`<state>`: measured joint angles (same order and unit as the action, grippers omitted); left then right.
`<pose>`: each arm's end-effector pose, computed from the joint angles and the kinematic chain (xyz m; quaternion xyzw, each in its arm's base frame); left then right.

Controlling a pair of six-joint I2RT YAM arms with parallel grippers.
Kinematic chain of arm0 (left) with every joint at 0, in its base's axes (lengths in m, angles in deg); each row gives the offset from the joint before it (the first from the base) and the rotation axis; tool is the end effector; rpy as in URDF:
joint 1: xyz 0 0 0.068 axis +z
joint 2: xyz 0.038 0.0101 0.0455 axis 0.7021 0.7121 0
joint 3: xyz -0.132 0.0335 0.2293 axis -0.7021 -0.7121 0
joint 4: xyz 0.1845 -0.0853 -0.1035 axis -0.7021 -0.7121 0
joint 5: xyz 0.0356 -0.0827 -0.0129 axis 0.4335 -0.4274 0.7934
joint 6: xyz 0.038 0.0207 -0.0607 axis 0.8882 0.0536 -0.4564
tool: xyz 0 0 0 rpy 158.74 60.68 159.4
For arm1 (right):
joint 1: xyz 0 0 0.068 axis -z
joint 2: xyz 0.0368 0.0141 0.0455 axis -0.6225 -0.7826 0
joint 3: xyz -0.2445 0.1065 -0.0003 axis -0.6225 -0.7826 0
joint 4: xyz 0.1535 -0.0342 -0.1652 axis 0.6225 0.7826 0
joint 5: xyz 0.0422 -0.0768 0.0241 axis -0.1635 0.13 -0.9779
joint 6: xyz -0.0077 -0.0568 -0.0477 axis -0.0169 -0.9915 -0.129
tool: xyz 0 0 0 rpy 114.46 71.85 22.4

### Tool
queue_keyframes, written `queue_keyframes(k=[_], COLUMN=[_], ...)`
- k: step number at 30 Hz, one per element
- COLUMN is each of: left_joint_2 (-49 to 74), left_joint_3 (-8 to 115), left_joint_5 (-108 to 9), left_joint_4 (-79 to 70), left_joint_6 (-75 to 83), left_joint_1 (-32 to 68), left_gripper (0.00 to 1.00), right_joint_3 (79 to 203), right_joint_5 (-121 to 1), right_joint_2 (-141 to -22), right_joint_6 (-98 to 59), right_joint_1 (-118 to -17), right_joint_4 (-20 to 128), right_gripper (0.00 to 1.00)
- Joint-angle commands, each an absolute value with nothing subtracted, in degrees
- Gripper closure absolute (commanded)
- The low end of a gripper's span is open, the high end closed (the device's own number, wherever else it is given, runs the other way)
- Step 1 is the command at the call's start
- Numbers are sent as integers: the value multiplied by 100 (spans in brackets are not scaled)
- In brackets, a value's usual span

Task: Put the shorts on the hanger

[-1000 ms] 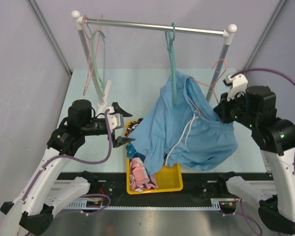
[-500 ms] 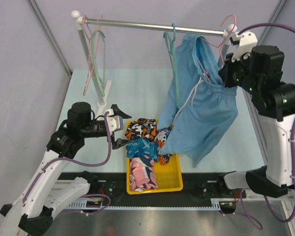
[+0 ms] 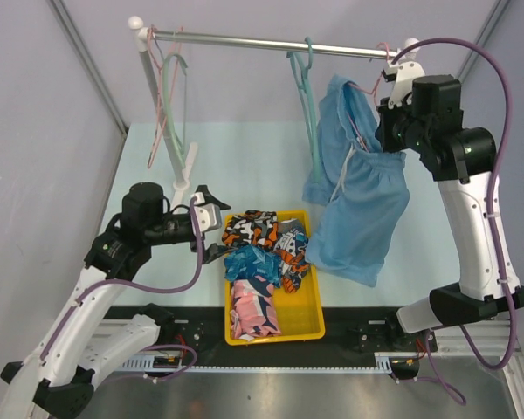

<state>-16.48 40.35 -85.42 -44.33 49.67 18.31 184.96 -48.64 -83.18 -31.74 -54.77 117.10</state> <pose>0.1075 -0.1016 0.3532 0.5680 0.5739 -0.2805 0.5190 0.2344 0.0648 0.4786 -0.1476 0.8413 0.0245 0.5195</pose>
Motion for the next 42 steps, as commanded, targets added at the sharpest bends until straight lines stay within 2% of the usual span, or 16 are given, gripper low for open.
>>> queue_keyframes(k=[1,5,11,14,20,27,31,34,42], left_joint_2=[-1629,-1655,-1726,-1770,-1621,-1891,-2218,-2384,-2807], left_joint_3=[3932,3791,3668,3694,4027,4292,4213,4134,4125], left_joint_5=[-8249,-8151,-8221,-8187,-7879,-7589,-7265,-6378,-5059], left_joint_4=[-4404,-4325,-4351,-4430,-4693,-5186,-5614,-5836,-5916], left_joint_6=[4626,4258,3923,3826,3440,3228,3237,3307,3728], left_joint_1=[1849,1849,1867,1893,2130,2639,2930,2939,2939], left_gripper=[0,0,0,0,0,0,0,0,0], right_joint_3=[18190,17952,17215,16811,15950,15351,15088,14867,14121], right_joint_5=[-4694,-4799,-5072,-5220,-5783,-6486,-7760,-8146,-7762], right_joint_2=[-7979,-7856,-7242,-6907,-5853,-4798,-4376,-4086,-3436], right_joint_6=[-3169,-3222,-3310,-3362,-3477,-3679,-4056,-4320,-4278], right_joint_1=[-5458,-5467,-5467,-5476,-5485,-5485,-5485,-5493,-5476], right_joint_4=[11097,10939,10517,10332,10042,10138,10717,11227,11518], right_gripper=[100,69,46,25,3,0,0,0,0])
